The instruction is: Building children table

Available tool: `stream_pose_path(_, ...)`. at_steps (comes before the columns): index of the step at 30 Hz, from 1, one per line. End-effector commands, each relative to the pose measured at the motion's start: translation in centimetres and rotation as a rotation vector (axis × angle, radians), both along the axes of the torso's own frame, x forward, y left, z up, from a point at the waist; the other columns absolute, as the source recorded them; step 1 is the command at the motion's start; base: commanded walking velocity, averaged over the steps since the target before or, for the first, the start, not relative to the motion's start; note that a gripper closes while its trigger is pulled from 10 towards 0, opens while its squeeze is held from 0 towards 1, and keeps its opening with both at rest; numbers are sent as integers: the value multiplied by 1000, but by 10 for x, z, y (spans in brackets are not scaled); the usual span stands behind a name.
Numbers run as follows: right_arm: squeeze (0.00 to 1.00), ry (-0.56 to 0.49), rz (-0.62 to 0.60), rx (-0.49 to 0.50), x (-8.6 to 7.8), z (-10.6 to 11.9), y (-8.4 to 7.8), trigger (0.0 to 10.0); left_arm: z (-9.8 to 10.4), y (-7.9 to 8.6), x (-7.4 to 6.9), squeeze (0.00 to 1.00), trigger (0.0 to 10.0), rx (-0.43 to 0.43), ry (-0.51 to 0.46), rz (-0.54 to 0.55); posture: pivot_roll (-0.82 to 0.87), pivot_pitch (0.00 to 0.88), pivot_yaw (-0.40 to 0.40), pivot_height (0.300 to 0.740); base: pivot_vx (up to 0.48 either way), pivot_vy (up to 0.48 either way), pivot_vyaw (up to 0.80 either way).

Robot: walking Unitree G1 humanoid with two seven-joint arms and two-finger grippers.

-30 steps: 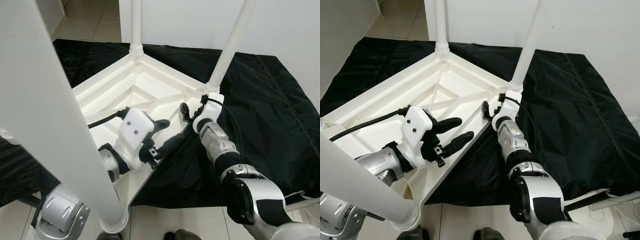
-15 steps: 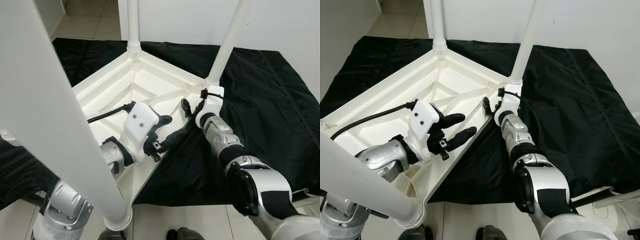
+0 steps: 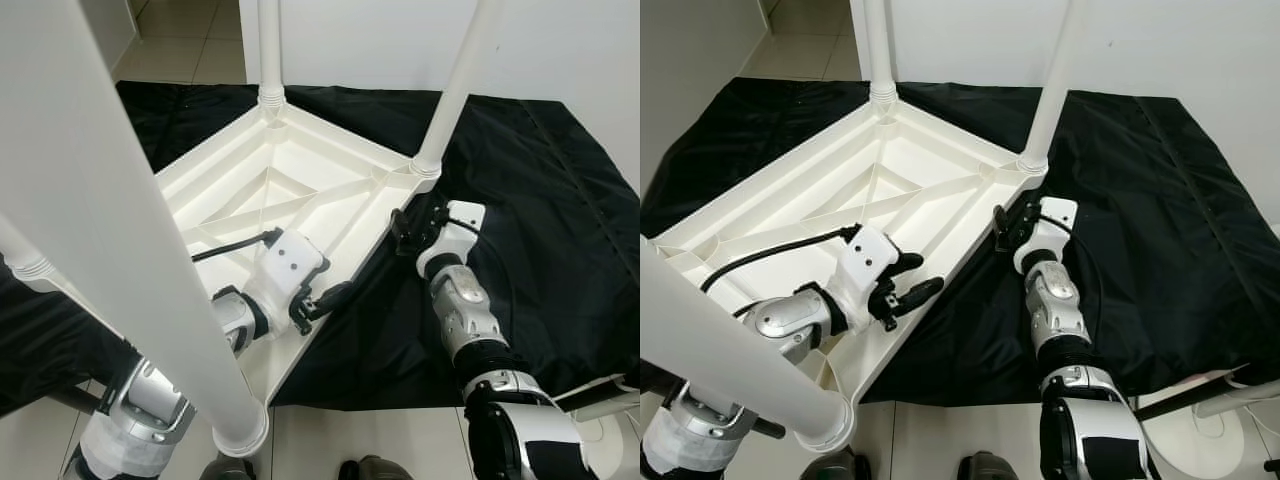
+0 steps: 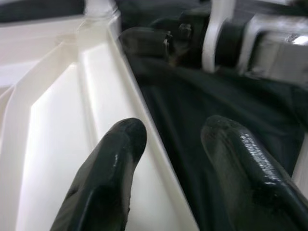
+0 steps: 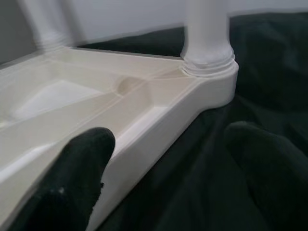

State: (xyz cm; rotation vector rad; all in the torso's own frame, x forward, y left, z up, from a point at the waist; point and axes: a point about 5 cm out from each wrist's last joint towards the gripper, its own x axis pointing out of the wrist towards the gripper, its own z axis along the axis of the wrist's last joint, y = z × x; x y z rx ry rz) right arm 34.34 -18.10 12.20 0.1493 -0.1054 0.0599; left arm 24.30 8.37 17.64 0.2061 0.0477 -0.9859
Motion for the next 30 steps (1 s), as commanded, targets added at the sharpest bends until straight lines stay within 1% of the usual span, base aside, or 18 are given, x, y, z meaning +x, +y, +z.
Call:
stream_pose_path(1, 0, 11, -10, -7, -10, -6, -11, 10000, 2, 10, -3, 0, 10000, -19, -9, -78, -13, 38, 3, 740, 0, 0, 0)
stream_pose_path(2, 0, 11, -10, -7, -10, -6, -11, 10000, 2, 10, -3, 0, 10000, -19, -9, -78, -13, 38, 3, 740, 0, 0, 0)
stream_pose_path(3, 0, -5, -9, -14, -18, -6, -17, 10000, 1, 19, -5, 0, 10000, -33, -18, -111, -16, 31, 6, 740, 0, 0, 0)
stream_pose_path(4, 0, -49, 9, -7, -30, -2, -22, 10000, -3, 34, -5, 0, 10000, -37, -3, -155, -22, 14, 13, 740, 0, 0, 0)
stream_pose_path(6, 0, -49, 9, -7, -30, -2, -22, 10000, -3, 34, -5, 0, 10000, -37, -3, -155, -22, 14, 13, 740, 0, 0, 0)
stream_pose_path(7, 0, -66, 16, -2, -35, 0, -23, 10000, -5, 40, -5, 0, 10000, -38, 3, -173, -22, 14, 13, 740, 0, 0, 0)
stream_pose_path(8, 0, -66, 16, -2, -35, 0, -23, 10000, -5, 40, -5, 0, 10000, -38, 3, -173, -22, 14, 13, 740, 0, 0, 0)
stream_pose_path(11, 0, -103, 65, -13, -51, 4, -25, 10000, -8, 62, -2, 0, 10000, -31, 58, -173, -25, 0, 5, 740, 0, 0, 0)
stream_pose_path(13, 0, -103, 65, -13, -51, 4, -25, 10000, -8, 62, -2, 0, 10000, -31, 58, -173, -25, 0, 5, 740, 0, 0, 0)
stream_pose_path(15, 0, -109, 94, -38, -56, 8, -26, 10000, -8, 73, -1, 0, 10000, -27, 69, -169, -23, 0, -5, 740, 0, 0, 0)
stream_pose_path(16, 0, -109, 94, -38, -56, 8, -26, 10000, -8, 73, -1, 0, 10000, -27, 69, -169, -23, 0, -5, 740, 0, 0, 0)
stream_pose_path(17, 0, -112, 114, -72, -57, 15, -32, 10000, -11, 85, -3, 0, 10000, 25, 78, -183, -16, 3, -25, 740, 0, 0, 0)
stream_pose_path(19, 0, -112, 114, -72, -57, 15, -32, 10000, -11, 85, -3, 0, 10000, 25, 78, -183, -16, 3, -25, 740, 0, 0, 0)
stream_pose_path(20, 0, -113, 128, -95, -57, 20, -35, 10000, -18, 96, -5, 0, 10000, 95, 85, -179, -28, 5, -16, 740, 0, 0, 0)
stream_pose_path(21, 0, -121, 141, -110, -57, 24, -35, 10000, -22, 99, -6, 0, 10000, 117, 101, -175, -34, 7, -12, 740, 0, 0, 0)
stream_pose_path(25, 0, -131, 158, -124, -58, 29, -34, 10000, -27, 104, -6, 0, 10000, 131, 117, -172, -39, 13, -12, 740, 0, 0, 0)
stream_pose_path(27, 0, -135, 164, -124, -58, 32, -34, 10000, -28, 107, -4, 0, 10000, 136, 117, -153, -40, 14, -12, 740, 0, 0, 0)
stream_pose_path(30, 0, -138, 185, -137, -62, 38, -33, 10000, -28, 118, -1, 0, 10000, 134, 77, -87, -44, 22, -13, 740, 0, 0, 0)
